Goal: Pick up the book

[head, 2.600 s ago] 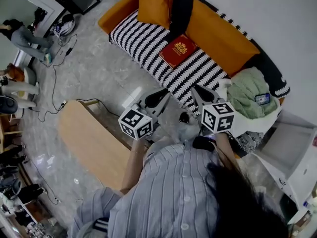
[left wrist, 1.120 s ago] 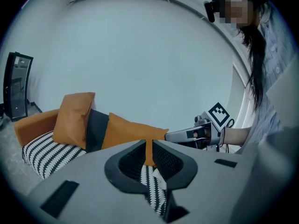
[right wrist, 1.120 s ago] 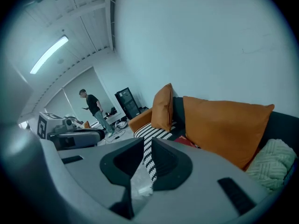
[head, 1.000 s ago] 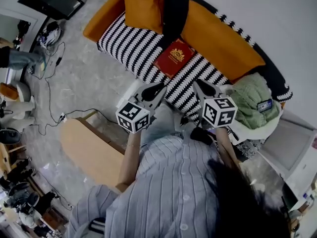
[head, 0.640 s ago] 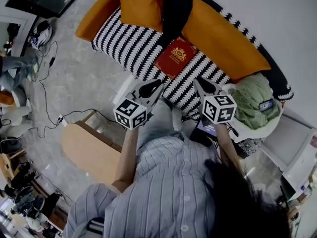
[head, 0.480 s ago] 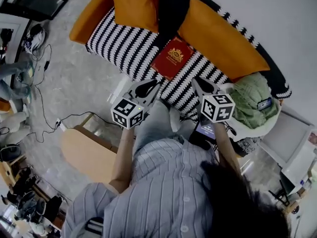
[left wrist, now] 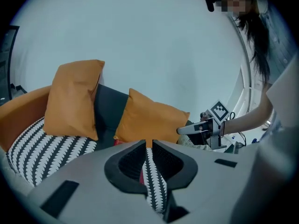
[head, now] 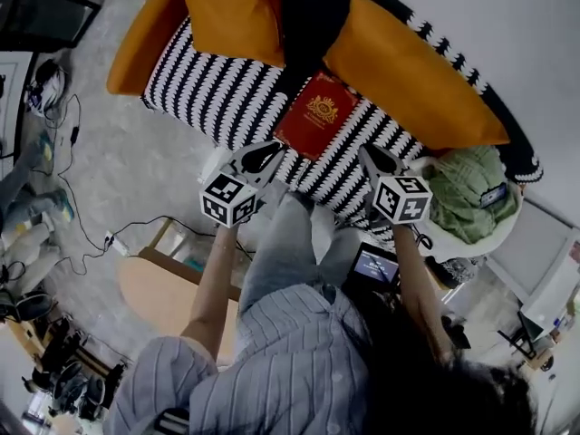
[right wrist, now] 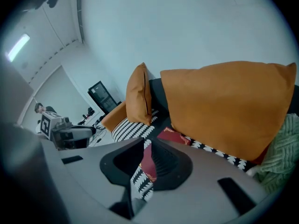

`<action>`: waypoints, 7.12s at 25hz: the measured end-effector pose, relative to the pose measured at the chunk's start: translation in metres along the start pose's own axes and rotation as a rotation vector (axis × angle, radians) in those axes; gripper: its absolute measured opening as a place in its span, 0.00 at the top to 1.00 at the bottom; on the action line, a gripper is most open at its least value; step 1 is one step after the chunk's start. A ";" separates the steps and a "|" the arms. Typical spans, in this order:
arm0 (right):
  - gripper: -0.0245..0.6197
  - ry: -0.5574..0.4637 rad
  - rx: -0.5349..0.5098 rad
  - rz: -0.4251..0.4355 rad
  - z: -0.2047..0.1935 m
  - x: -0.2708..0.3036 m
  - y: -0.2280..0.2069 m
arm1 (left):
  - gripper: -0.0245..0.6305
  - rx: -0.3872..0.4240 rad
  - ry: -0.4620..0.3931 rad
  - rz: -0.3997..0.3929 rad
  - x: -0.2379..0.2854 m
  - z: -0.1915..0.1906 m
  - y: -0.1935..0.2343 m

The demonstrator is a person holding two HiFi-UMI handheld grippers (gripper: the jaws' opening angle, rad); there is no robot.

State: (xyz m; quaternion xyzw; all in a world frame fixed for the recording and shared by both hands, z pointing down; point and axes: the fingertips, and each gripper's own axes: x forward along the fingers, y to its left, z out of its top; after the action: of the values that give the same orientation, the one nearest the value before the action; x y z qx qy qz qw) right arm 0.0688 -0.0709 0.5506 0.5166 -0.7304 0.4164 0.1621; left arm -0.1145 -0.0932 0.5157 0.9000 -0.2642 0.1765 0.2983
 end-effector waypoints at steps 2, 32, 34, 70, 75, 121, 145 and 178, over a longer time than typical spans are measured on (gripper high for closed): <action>0.87 0.015 0.017 -0.015 -0.007 0.017 -0.008 | 0.91 -0.005 0.031 -0.011 0.012 -0.008 0.016; 0.74 0.134 0.417 -0.038 -0.100 0.189 -0.122 | 0.60 -0.143 0.547 -0.132 0.155 -0.181 0.161; 0.70 0.143 0.458 -0.029 -0.108 0.193 -0.124 | 0.57 -0.138 0.579 -0.152 0.159 -0.188 0.162; 0.57 0.281 0.408 -0.003 -0.133 0.191 -0.112 | 0.46 -0.213 0.634 -0.282 0.171 -0.221 0.109; 0.58 0.239 0.352 0.005 -0.114 0.181 -0.094 | 0.46 -0.289 0.551 -0.286 0.152 -0.206 0.103; 0.60 0.033 -0.047 0.256 0.042 -0.101 0.009 | 0.47 -0.309 0.060 -0.029 0.018 -0.029 -0.153; 0.60 0.064 -0.114 0.372 0.000 -0.160 0.060 | 0.47 -0.373 -0.058 0.106 -0.054 -0.060 -0.225; 0.60 -0.087 -0.071 0.245 -0.129 -0.222 0.219 | 0.47 -0.277 -0.097 -0.036 -0.238 -0.151 -0.240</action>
State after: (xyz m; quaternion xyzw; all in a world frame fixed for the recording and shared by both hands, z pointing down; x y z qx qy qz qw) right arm -0.0589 0.1928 0.3832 0.4349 -0.8086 0.3842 0.0967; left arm -0.1888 0.2535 0.4108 0.8622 -0.2842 0.0891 0.4097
